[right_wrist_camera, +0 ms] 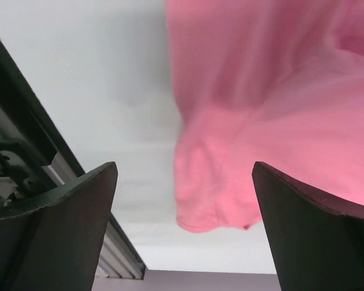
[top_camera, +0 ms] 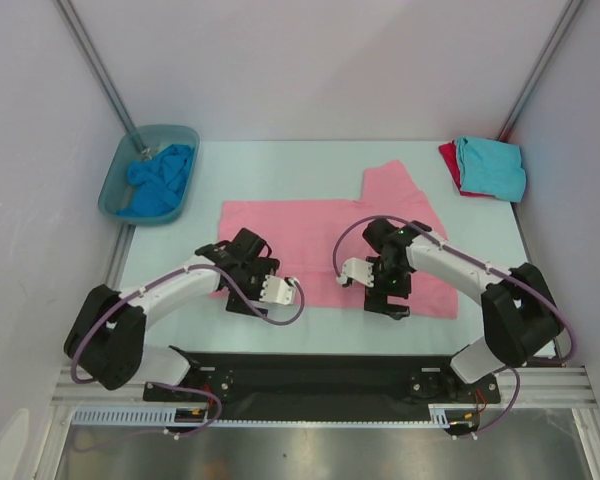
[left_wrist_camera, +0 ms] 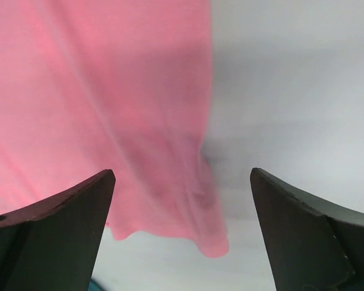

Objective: Fold and stack the t-shirts
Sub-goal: Fold the tshirt

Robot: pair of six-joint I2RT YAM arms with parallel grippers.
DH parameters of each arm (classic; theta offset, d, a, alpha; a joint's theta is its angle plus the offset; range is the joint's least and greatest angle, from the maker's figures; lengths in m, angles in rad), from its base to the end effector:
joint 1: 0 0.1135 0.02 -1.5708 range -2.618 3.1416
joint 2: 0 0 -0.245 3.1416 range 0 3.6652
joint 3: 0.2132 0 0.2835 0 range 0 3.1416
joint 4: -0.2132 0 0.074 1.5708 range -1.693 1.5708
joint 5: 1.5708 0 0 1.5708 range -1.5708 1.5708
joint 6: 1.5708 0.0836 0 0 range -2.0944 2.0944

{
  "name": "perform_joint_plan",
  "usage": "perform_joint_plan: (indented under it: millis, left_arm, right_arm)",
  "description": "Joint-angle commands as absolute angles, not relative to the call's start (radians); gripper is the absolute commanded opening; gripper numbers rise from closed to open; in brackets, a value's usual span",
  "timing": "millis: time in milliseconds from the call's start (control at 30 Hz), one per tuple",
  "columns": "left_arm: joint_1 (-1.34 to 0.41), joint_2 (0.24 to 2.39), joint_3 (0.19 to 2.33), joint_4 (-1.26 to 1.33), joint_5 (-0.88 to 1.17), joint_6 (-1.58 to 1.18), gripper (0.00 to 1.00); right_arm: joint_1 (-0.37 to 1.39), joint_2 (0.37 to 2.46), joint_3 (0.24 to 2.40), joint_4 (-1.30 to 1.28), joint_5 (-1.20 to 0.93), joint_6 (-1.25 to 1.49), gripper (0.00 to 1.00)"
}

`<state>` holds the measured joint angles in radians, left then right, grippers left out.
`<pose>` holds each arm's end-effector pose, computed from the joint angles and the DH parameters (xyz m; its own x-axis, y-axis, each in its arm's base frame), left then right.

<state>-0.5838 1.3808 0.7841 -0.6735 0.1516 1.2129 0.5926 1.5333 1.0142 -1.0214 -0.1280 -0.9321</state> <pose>0.2292 -0.1665 0.0984 0.2661 0.9339 -0.2388 0.9504 -0.2128 0.2268 0.2312 0.1685 0.1161 -0.0470 -0.9916 -0.1205 -0.9978 0.0410 0.0517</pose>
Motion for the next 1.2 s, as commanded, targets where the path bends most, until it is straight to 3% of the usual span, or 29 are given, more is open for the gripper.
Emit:
perform_joint_plan:
  millis: [0, 100, 233, 300, 333, 400, 433, 500, 733, 767, 800, 833, 1167]
  left_arm:
    - [-0.565, 1.312, 0.834, -0.677, 0.14, 1.246, 1.0]
    - [-0.514, 1.353, 0.921, -0.545, 0.082, 1.12, 1.0]
    - [-0.448, 1.558, 1.124, -0.509, 0.037, 0.924, 1.0]
    - [-0.41, 1.651, 1.214, -0.512, 0.055, 0.847, 1.0]
    - [-0.4, 1.676, 1.235, -0.508, 0.046, 0.832, 1.0]
    - [-0.4, 1.727, 1.265, -0.496, 0.031, 0.813, 1.0]
    - [-0.399, 1.739, 1.267, -0.482, 0.017, 0.805, 1.0]
    - [-0.396, 1.753, 1.253, -0.43, 0.003, 0.807, 1.0]
    - [-0.33, 1.876, 1.311, -0.362, -0.074, 0.741, 0.95]
    - [-0.325, 1.882, 1.319, -0.351, -0.077, 0.739, 0.95]
    - [-0.321, 1.891, 1.325, -0.339, -0.104, 0.739, 0.95]
    - [-0.318, 1.899, 1.328, -0.325, -0.116, 0.738, 0.95]
    - [-0.31, 1.941, 1.335, -0.308, -0.15, 0.741, 0.95]
  right_arm:
    - [0.575, 1.465, 1.118, -1.02, -0.126, -0.921, 1.0]
    - [0.459, 1.546, 1.257, -0.986, -0.144, -0.827, 1.0]
    - [0.31, 1.759, 1.536, -0.988, -0.175, -0.671, 1.0]
    - [0.228, 1.837, 1.685, -1.0, -0.23, -0.612, 0.95]
    - [0.206, 1.894, 1.722, -0.999, -0.245, -0.597, 0.74]
    - [0.169, 1.937, 1.778, -0.977, -0.229, -0.588, 0.46]
    - [0.158, 1.978, 1.793, -0.979, -0.23, -0.594, 0.2]
    - [0.129, 2.014, 1.818, -0.988, -0.224, -0.595, 0.0]
    - [0.081, 2.098, 1.831, -0.947, -0.244, -0.569, 0.0]
    - [0.08, 2.109, 1.838, -0.931, -0.244, -0.566, 0.02]
    - [0.081, 2.111, 1.838, -0.917, -0.23, -0.558, 0.18]
    - [0.081, 2.115, 1.839, -0.905, -0.229, -0.551, 0.21]
    - [0.083, 2.134, 1.766, -0.769, -0.218, -0.479, 0.22]
